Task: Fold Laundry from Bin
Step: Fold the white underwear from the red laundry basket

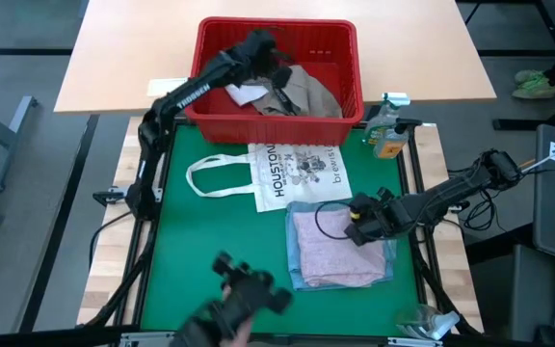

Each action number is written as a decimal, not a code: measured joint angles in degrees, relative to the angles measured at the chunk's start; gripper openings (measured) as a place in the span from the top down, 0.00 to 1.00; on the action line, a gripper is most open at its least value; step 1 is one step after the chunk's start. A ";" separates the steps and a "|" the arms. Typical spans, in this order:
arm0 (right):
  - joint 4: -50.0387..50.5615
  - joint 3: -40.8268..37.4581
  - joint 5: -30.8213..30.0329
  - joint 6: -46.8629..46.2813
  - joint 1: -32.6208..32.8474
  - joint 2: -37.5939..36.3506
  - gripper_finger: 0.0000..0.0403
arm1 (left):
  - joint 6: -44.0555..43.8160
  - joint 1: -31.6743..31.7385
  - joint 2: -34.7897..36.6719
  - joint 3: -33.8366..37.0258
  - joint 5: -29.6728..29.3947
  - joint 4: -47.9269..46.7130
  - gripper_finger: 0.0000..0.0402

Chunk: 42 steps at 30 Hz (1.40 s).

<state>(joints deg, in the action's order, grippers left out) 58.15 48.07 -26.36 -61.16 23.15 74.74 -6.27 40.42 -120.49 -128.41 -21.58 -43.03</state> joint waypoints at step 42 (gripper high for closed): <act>-6.05 -0.04 6.05 0.15 -1.94 0.00 0.67 | -8.63 13.86 -6.10 38.64 20.40 22.78 0.74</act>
<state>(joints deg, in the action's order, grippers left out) 52.10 48.03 -20.32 -61.01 21.21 74.74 -14.90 54.28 -126.59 -89.78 -1.18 -20.25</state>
